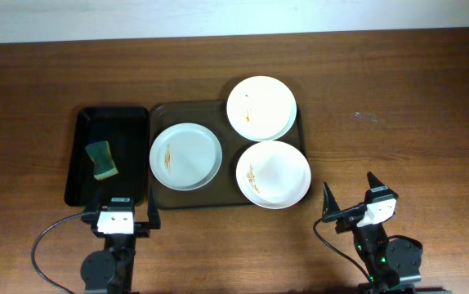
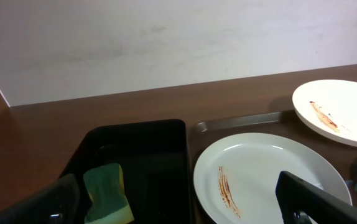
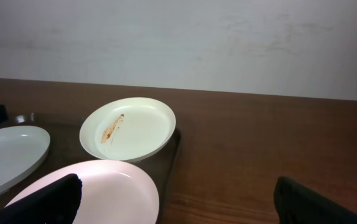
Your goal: Clean dirty plates on tray and stack at the side
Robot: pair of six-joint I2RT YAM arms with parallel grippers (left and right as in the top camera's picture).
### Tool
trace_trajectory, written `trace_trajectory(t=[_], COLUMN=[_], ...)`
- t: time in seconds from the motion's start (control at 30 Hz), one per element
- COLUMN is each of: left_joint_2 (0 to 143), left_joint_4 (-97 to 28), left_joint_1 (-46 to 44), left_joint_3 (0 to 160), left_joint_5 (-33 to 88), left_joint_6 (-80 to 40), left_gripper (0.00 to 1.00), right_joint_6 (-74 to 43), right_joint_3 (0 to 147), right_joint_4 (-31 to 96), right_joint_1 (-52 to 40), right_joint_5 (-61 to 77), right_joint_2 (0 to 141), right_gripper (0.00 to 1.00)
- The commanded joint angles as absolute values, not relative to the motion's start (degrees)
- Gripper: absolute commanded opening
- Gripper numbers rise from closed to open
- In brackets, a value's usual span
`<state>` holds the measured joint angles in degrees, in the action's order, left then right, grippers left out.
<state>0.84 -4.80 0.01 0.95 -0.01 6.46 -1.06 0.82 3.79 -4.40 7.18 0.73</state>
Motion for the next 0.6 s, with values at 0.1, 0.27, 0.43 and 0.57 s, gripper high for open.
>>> trace_trajectory(t=[0.1, 0.27, 0.43, 0.57], left_joint_2=[0.3, 0.4, 3.0, 6.9], left_joint_4=[-3.9, 0.3, 3.5, 3.6], left_joint_1=[0.1, 0.1, 0.1, 0.1], left_joint_3=[0.6, 0.6, 1.9, 5.0], left_joint_5=[-0.6, 0.3, -1.5, -1.4], left_joint_6=[6.2, 2.8, -0.1, 0.0], left_gripper=[0.99, 0.99, 0.99, 0.99], right_joint_6=[-0.8, -0.9, -0.8, -0.6], right_joint_3=[0.3, 0.8, 3.6, 8.5], right_joint_4=[2.2, 0.1, 0.6, 0.6], right_joint_1=[-4.9, -4.9, -4.9, -4.9], right_joint_5=[8.7, 11.7, 13.3, 13.2], right_joint_2=[0.4, 0.4, 2.2, 7.9], right_gripper=[0.98, 0.98, 0.98, 0.98])
